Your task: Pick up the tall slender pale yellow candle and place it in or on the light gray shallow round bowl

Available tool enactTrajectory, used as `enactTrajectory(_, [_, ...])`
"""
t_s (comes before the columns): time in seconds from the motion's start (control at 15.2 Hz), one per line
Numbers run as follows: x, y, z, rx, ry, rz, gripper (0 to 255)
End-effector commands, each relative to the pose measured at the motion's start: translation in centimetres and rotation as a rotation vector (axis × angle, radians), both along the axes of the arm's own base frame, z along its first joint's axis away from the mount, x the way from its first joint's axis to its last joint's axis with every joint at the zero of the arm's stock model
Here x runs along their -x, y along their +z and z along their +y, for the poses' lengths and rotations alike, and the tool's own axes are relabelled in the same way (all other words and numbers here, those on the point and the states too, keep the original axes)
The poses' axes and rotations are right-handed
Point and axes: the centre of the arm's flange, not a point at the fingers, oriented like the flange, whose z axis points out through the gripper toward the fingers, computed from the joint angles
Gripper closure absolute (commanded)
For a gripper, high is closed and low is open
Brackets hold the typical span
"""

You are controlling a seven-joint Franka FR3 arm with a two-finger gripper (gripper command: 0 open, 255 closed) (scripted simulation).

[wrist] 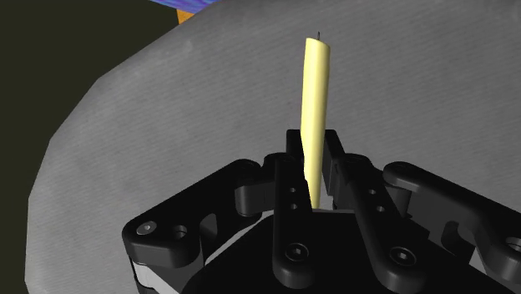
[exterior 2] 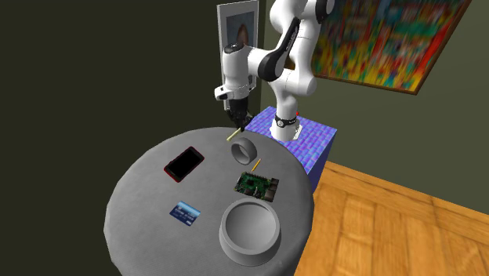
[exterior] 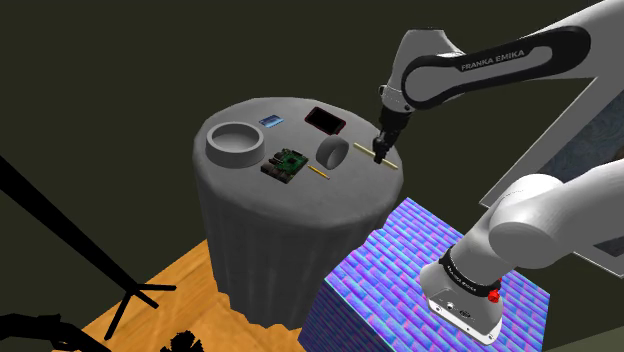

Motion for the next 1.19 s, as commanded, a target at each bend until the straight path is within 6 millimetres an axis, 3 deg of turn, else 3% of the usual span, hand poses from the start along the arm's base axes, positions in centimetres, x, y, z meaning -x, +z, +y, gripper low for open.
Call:
enactTrajectory(0.0, [-0.1,1.1,0.1,0.000,0.000,0.001,255])
enactTrajectory(0.86, [-0.1,7.6,0.1,0.000,0.000,0.001,255])
enactTrajectory(1.12, [-3.9,7.6,3.7,0.000,0.000,0.001,255])
